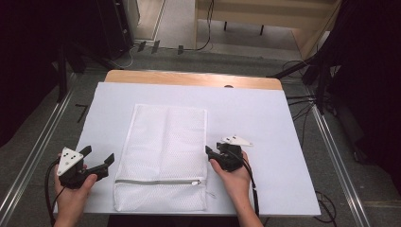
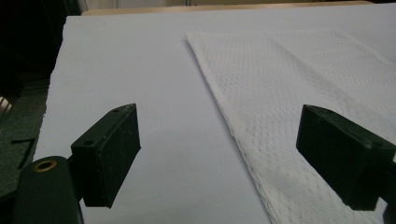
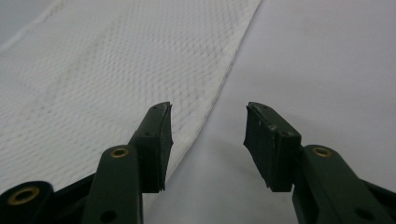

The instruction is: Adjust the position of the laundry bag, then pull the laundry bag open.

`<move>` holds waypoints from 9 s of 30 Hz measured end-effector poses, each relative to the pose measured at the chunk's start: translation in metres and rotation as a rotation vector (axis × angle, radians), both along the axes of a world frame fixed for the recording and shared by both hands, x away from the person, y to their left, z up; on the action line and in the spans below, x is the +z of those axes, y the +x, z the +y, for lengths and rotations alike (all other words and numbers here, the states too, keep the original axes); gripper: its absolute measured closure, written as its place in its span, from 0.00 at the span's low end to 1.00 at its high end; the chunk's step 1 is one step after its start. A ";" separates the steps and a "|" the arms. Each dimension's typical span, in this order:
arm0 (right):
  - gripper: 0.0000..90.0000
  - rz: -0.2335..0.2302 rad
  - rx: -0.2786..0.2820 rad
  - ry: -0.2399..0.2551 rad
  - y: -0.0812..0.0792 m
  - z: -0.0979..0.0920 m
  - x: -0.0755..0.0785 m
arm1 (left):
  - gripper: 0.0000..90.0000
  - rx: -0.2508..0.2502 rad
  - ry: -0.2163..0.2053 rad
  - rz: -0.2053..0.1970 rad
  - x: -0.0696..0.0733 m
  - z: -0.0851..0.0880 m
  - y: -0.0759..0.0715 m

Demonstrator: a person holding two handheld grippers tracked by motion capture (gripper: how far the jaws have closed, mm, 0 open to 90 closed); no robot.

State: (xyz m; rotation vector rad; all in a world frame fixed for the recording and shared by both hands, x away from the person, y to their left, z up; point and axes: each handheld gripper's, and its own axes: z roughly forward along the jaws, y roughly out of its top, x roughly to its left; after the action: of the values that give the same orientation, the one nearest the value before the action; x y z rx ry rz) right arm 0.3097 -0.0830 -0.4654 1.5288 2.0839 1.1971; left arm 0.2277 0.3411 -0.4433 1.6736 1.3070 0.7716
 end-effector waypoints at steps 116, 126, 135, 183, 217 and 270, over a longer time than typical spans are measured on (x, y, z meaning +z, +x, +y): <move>0.83 0.017 0.085 -0.136 -0.075 -0.060 -0.015 | 0.89 -0.609 -0.066 0.305 0.001 -0.264 0.030; 0.96 -0.007 0.122 -0.152 -0.079 -0.058 -0.009 | 0.82 -0.646 -0.125 0.346 -0.006 -0.277 0.036; 0.96 -0.051 0.132 -0.172 -0.083 -0.055 -0.004 | 0.70 -0.675 -0.185 0.389 -0.010 -0.278 0.040; 1.00 -0.113 0.196 -0.161 -0.091 -0.044 0.015 | 0.98 -0.722 -0.227 0.431 -0.007 -0.255 0.047; 1.00 -0.127 0.120 -0.148 -0.090 -0.062 0.023 | 0.98 -0.475 -0.177 0.482 -0.020 -0.091 0.030; 0.00 -0.195 -0.028 -0.037 -0.077 -0.141 0.024 | 0.01 -0.317 -0.183 0.025 -0.001 -0.013 0.001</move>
State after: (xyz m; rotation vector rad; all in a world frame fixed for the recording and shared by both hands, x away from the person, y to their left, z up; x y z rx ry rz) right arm 0.2332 -0.2241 -0.4410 1.3612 1.9413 1.2371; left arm 0.2290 0.3286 -0.4444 1.6907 1.0585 0.4326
